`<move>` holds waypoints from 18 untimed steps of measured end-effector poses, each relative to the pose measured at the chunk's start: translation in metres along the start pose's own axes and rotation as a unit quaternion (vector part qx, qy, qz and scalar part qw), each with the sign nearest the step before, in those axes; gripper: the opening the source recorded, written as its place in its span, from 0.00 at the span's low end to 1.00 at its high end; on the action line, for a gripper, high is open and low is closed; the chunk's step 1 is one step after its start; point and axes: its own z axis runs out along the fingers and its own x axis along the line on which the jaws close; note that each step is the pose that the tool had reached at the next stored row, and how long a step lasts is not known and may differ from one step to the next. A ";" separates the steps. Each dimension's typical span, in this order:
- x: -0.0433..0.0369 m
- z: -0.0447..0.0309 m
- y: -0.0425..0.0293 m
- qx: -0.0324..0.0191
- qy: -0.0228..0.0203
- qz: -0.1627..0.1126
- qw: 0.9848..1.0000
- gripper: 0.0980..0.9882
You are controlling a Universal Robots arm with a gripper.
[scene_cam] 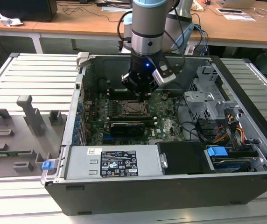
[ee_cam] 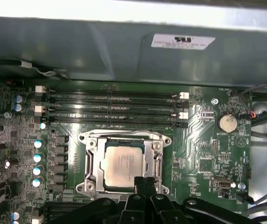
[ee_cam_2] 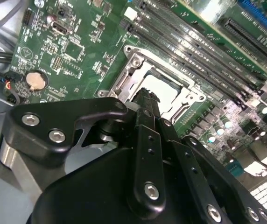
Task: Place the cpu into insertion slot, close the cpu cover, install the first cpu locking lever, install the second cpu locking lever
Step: 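Install the second cpu locking lever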
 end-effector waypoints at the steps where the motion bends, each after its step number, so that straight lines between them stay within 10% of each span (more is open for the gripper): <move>1: 0.0000 0.0001 -0.0016 0.000 0.000 0.000 1.000 0.01; 18: 0.0008 0.0014 -0.0215 -0.001 0.001 0.000 1.000 0.01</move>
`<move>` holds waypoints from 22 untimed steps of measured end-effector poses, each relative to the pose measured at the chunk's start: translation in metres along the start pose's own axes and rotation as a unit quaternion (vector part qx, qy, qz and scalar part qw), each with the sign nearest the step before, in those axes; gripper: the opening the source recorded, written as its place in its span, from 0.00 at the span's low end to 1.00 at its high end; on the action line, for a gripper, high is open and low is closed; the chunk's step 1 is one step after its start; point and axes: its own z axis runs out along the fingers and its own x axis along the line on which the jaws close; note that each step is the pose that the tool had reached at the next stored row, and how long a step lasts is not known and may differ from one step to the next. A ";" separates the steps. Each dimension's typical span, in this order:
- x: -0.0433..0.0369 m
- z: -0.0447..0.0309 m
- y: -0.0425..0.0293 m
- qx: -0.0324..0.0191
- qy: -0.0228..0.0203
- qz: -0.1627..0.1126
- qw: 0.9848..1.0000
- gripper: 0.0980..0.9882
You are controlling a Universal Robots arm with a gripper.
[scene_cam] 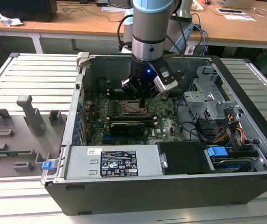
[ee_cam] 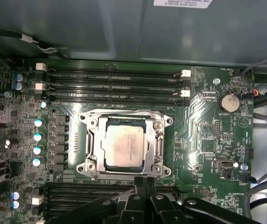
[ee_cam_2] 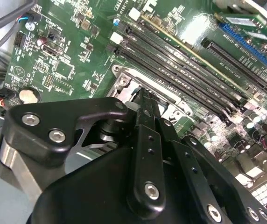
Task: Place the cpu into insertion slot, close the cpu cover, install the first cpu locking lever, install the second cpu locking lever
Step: 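Install the second cpu locking lever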
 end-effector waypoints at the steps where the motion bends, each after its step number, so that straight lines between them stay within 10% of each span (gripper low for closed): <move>1: 0.0000 0.0000 -0.0008 0.000 0.000 0.000 1.000 0.01; 9: 0.0004 0.0006 -0.0127 -0.010 0.005 0.000 1.000 0.01; 14: 0.0056 0.0030 -0.0199 -0.035 0.005 -0.002 0.999 0.01; 22: 0.0082 0.0032 -0.0237 -0.035 0.005 -0.004 0.999 0.01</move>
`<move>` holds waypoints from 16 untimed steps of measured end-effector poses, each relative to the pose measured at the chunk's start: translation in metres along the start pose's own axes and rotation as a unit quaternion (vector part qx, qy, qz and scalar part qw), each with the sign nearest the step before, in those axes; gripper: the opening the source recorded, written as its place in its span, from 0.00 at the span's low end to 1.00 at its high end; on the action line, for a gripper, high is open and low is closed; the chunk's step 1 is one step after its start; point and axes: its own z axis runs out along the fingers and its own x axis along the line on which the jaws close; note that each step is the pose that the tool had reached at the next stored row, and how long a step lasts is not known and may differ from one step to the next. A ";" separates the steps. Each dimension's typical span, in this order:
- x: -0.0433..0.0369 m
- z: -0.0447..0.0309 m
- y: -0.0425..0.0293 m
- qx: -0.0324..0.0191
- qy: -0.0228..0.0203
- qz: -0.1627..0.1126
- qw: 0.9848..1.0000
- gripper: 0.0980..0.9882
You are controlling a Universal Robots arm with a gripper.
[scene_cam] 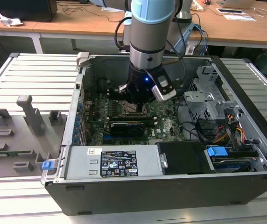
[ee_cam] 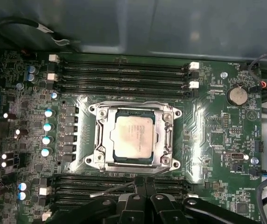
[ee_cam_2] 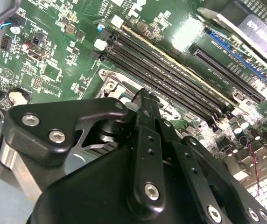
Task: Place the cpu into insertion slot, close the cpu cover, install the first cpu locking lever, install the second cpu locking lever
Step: 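Install the second cpu locking lever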
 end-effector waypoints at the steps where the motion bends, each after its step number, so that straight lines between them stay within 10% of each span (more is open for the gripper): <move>1: 0.0008 0.0000 -0.0004 0.000 0.000 0.000 1.000 0.01; 10: 0.0195 0.0065 -0.0024 -0.007 0.000 -0.002 1.000 0.01; 16: 0.0305 0.0080 -0.0145 -0.033 -0.001 -0.001 0.999 0.01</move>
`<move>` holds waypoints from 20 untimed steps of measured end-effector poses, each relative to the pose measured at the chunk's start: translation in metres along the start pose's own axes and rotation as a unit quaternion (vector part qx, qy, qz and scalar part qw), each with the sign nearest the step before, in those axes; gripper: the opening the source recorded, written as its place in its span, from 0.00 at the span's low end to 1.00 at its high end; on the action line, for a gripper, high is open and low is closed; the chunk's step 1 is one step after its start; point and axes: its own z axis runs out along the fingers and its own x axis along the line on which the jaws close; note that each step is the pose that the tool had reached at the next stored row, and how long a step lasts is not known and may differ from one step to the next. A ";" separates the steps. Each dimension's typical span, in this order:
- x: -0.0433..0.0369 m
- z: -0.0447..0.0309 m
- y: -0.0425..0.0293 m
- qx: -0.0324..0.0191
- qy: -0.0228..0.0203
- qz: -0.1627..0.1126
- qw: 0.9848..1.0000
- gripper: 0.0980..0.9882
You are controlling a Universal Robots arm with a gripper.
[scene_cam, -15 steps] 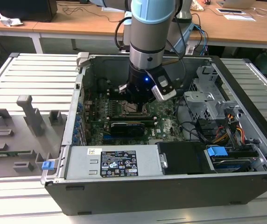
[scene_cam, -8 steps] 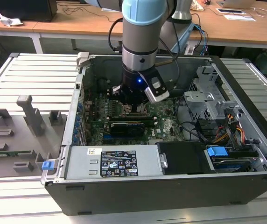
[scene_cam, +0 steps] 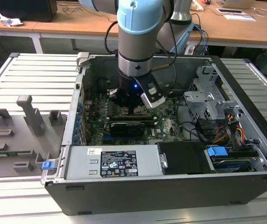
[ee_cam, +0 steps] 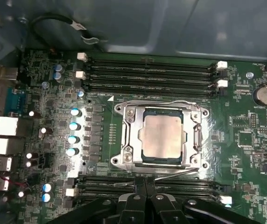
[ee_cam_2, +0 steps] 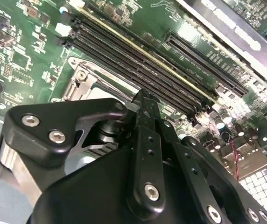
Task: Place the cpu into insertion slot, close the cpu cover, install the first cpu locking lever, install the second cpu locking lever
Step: 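Install the second cpu locking lever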
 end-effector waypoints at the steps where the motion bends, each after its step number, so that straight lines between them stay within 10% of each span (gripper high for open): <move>1: 0.0031 0.0027 -0.0005 -0.006 0.000 0.000 1.000 0.01; 7: 0.0076 0.0128 -0.0032 -0.015 0.000 -0.001 1.000 0.01; 12: 0.0105 0.0142 -0.0099 -0.039 -0.002 -0.001 0.999 0.01; 15: 0.0119 0.0155 -0.0146 -0.044 -0.002 -0.001 0.999 0.01; 18: 0.0177 0.0176 -0.0186 -0.073 -0.003 0.000 0.997 0.01; 20: 0.0193 0.0219 -0.0196 -0.077 -0.003 0.000 0.997 0.01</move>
